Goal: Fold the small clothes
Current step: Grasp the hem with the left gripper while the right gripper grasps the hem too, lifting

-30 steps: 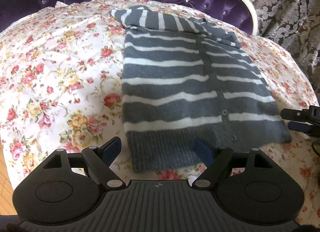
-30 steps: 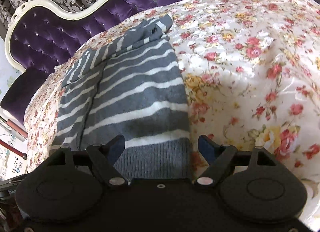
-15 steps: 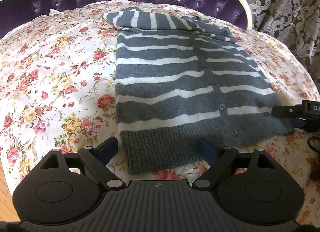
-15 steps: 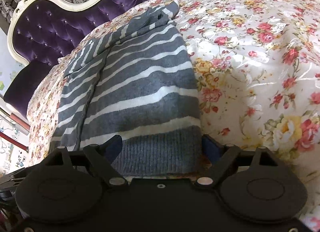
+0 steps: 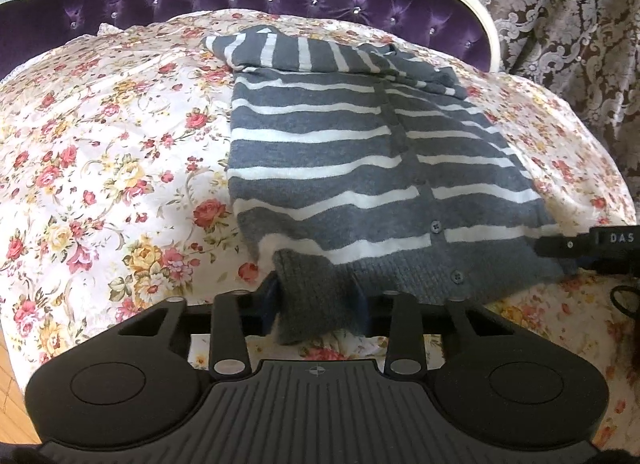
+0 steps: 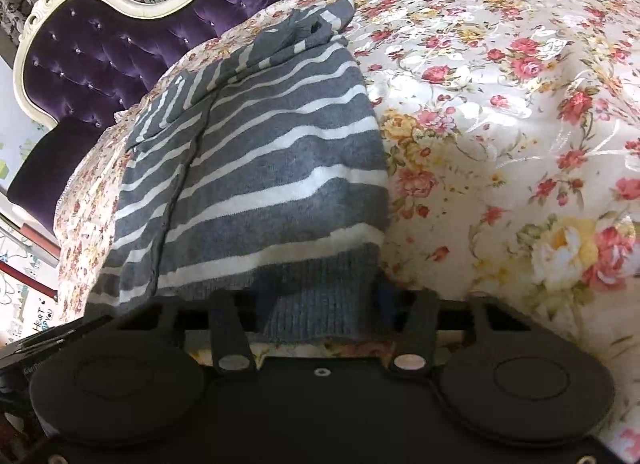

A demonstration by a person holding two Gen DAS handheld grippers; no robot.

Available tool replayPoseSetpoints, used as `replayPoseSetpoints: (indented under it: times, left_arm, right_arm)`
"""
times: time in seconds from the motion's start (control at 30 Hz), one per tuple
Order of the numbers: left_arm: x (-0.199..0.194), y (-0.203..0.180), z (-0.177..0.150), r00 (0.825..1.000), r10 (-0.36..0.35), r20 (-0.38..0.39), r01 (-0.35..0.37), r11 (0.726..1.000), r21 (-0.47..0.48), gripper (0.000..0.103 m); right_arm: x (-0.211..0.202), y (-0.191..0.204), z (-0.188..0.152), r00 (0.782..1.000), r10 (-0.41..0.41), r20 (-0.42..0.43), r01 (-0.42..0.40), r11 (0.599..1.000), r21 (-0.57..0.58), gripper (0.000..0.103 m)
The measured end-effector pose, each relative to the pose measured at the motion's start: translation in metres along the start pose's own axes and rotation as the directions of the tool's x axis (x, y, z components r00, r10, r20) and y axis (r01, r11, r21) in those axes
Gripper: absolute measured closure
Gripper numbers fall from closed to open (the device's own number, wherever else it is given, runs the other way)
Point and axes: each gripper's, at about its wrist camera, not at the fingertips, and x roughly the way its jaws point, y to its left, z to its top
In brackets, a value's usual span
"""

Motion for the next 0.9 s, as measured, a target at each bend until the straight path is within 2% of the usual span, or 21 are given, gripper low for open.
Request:
replayPoseSetpoints:
  times: [0.07,0.13,0.43,0.7,0.9]
  left_arm:
    - [-0.002,0.002,-0.001,1.0,-0.005,0.005,0.005,1.0,-0.016,0.088]
    - [-0.004,0.005,-0.002,1.0,-0.03,0.011,0.03,0.998,-0.048,0.092]
    - [-0.026,0.006,0.006,0.994,-0.024,0.106,0.033,0.996,-0.085,0.093]
    - [-0.041,0.006,0.041,0.977,-0.032,0.21,0.048,0.996,-0.073,0.093]
    - [-0.044,0.011,0.078,0.958,-0.029,0.285,0.05,0.996,-0.068,0.093]
  right_arm:
    - [-0.003,-0.002,0.0,1.0,0.004,0.008,-0.004,1.0,0.005,0.08]
    - [-0.007,-0.003,-0.001,1.0,0.018,0.018,-0.019,1.0,0.009,0.088]
    - [-0.039,-0.006,0.008,0.984,0.132,0.12,-0.134,0.991,0.011,0.09]
    - [-0.056,-0.004,0.042,0.946,0.23,0.227,-0.238,0.971,0.007,0.091]
    - [-0.057,0.002,0.079,0.916,0.273,0.294,-0.28,0.96,-0.017,0.091]
